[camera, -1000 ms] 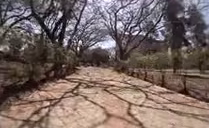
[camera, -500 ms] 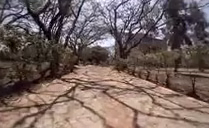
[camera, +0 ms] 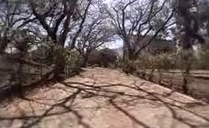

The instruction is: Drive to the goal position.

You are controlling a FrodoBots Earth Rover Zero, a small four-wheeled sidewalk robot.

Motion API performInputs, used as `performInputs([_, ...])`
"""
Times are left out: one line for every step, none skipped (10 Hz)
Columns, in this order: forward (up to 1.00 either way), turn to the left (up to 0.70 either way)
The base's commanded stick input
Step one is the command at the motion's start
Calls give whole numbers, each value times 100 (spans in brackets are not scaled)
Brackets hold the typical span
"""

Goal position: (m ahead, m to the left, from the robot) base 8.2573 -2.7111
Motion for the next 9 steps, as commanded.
performInputs([70, 0])
performInputs([70, 0])
performInputs([70, 0])
performInputs([70, 0])
performInputs([70, 0])
performInputs([70, 0])
performInputs([70, 0])
performInputs([70, 0])
performInputs([70, 0])
